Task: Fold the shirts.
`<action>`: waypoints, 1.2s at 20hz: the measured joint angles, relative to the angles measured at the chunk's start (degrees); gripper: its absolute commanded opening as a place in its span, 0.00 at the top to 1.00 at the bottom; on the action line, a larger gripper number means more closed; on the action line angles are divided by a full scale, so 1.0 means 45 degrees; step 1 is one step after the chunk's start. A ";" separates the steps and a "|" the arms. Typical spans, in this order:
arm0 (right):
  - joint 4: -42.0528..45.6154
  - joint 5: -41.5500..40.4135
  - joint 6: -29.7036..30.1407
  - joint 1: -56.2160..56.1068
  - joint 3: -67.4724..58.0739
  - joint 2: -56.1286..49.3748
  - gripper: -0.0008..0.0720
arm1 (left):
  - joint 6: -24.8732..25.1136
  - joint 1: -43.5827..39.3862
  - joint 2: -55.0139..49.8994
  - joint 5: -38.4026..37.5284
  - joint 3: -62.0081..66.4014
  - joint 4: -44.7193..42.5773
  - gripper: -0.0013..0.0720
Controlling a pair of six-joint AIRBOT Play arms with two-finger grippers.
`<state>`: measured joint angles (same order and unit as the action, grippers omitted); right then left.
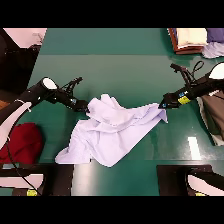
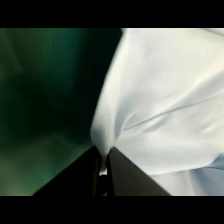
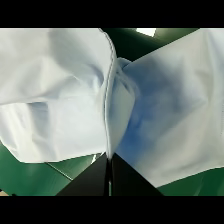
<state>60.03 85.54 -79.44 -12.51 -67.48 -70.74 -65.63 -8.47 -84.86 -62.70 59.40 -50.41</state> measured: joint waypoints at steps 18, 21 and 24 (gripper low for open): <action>-0.0165 -0.0704 0.0141 0.2919 -1.0836 0.2414 0.96 | -0.0636 0.0000 0.8048 0.1826 1.1691 -0.3041 0.94; -0.0165 -0.1724 0.0393 0.3662 -1.0234 0.3900 0.96 | -0.1001 0.0000 0.8286 0.1831 1.2769 -0.3084 0.94; -0.0141 -0.2181 0.0500 0.4430 -1.0530 0.4668 0.96 | -0.1428 0.0000 0.8388 0.1953 1.3449 -0.3079 0.94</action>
<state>59.40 75.72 -77.19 7.42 -114.87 -49.74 -72.05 -8.47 -47.11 -53.91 119.92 -64.27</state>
